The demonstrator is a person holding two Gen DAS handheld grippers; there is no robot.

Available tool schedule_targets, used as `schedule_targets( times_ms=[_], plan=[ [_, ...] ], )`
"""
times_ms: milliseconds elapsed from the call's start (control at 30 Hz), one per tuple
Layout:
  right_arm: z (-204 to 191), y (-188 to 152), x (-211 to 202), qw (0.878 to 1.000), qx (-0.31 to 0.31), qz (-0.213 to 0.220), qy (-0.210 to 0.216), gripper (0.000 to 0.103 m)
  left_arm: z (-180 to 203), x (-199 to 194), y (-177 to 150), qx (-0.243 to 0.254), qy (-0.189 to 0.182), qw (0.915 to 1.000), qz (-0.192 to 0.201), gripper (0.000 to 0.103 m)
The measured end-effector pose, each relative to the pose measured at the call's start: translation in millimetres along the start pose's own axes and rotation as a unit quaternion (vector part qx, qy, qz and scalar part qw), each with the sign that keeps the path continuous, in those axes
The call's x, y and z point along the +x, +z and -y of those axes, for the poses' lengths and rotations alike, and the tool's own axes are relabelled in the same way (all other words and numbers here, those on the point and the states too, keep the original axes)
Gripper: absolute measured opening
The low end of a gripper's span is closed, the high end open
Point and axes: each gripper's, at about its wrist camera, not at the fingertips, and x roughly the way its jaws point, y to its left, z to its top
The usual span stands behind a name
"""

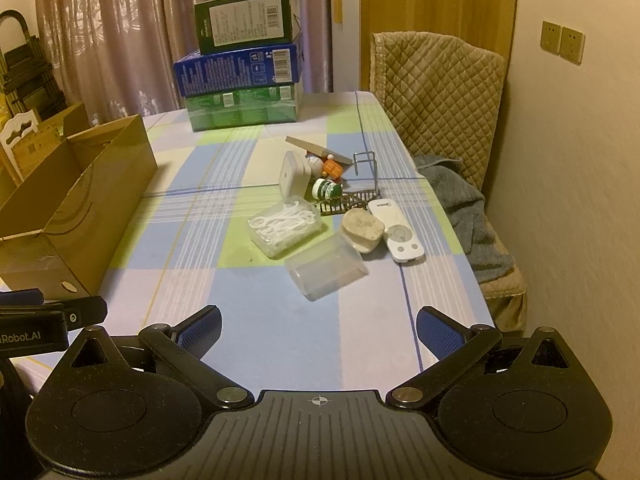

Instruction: Organize rigid objects

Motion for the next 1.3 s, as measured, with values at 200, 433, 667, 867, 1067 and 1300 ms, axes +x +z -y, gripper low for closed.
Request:
schedule_targets(
  times_ms=[200, 433, 667, 867, 1067, 1300],
  plan=[
    [-1.5, 1.3, -0.8, 1.0, -0.001, 0.001, 0.0, 0.101, -0.5, -0.2, 0.7, 0.001, -0.001, 1.0, 0.001, 0.094],
    [-2.1, 2.5, -1.2, 1.0, -0.001, 0.001, 0.0, 0.101, -0.5, -0.1, 1.0, 0.0, -0.001, 1.0, 0.001, 0.094],
    [-1.8, 2.4, -1.1, 1.0, -0.002, 0.001, 0.0, 0.101, -0.4, -0.1, 0.9, 0.0, 0.0, 1.0, 0.001, 0.094],
    [-2.0, 2.8, -0.8, 1.0, -0.002, 0.002, 0.001, 0.101, -1.6, -1.6, 2.3, -0.002, 0.0, 1.0, 0.0, 0.094],
    [-2.0, 2.3, -0.7, 1.0, -0.002, 0.002, 0.001, 0.101, -1.6, -1.9, 2.3, -0.002, 0.001, 1.0, 0.0, 0.094],
    [0.6, 0.0, 0.4, 1.0, 0.001, 0.0, 0.002, 0.101, -4.0, -0.5, 3.0, -0.003, 0.001, 1.0, -0.002, 0.094]
  ],
)
